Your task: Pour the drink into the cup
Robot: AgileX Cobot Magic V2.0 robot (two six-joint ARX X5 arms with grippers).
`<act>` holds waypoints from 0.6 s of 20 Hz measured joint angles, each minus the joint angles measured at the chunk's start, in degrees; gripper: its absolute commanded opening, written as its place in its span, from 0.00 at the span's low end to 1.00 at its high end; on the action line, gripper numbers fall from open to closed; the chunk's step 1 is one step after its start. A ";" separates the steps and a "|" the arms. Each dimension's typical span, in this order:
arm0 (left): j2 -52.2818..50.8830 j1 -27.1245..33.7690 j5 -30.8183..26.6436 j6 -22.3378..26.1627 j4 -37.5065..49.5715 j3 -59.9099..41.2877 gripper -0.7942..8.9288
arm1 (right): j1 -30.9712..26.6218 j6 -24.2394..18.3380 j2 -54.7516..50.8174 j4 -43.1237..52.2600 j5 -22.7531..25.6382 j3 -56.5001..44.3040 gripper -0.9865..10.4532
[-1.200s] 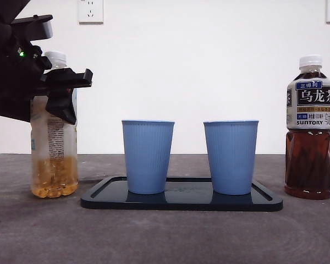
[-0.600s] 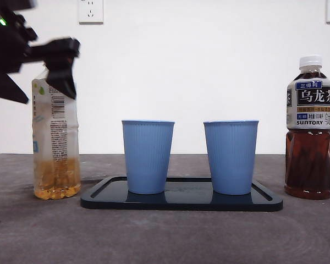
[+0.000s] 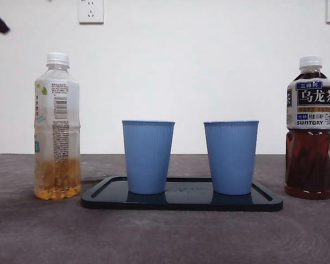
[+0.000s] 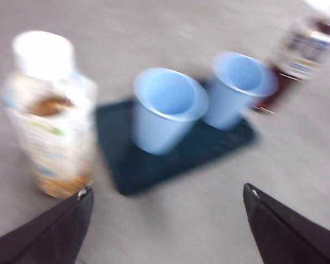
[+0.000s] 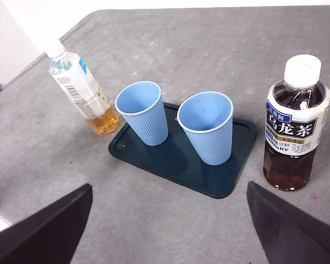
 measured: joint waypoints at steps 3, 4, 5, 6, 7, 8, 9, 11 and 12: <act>-3.08 -0.35 6.88 -0.02 -3.39 2.67 0.53 | 0.00 -0.02 0.00 0.00 -0.42 0.00 0.48; -4.02 -0.39 8.13 -0.02 -3.80 3.34 0.53 | 0.00 -0.02 0.00 0.00 -1.25 0.00 0.48; -5.01 -0.46 8.66 -0.02 -4.07 4.11 0.53 | 0.00 -0.02 0.00 0.00 -2.16 0.00 0.48; -6.05 -0.46 8.74 -0.02 -4.04 4.68 0.53 | 0.00 -0.02 0.00 0.04 -3.08 0.00 0.48; -7.21 -0.46 8.74 -0.02 -3.96 4.94 0.53 | 0.00 -0.15 0.00 0.09 -3.21 0.00 0.48; -8.24 -0.46 8.76 -0.02 -4.00 4.94 0.53 | 0.00 -0.28 0.00 0.11 -3.17 0.00 0.48; -9.03 -0.46 8.74 -0.02 -3.98 4.94 0.53 | 0.00 -0.39 0.00 0.13 -3.02 0.00 0.48; -9.92 -0.46 8.74 -0.02 -4.04 4.94 0.51 | 0.00 -0.44 0.00 0.15 -2.99 0.00 0.48; -10.14 -0.46 8.74 0.00 -4.17 4.94 0.42 | 0.00 -0.44 0.00 0.15 -2.99 0.00 0.43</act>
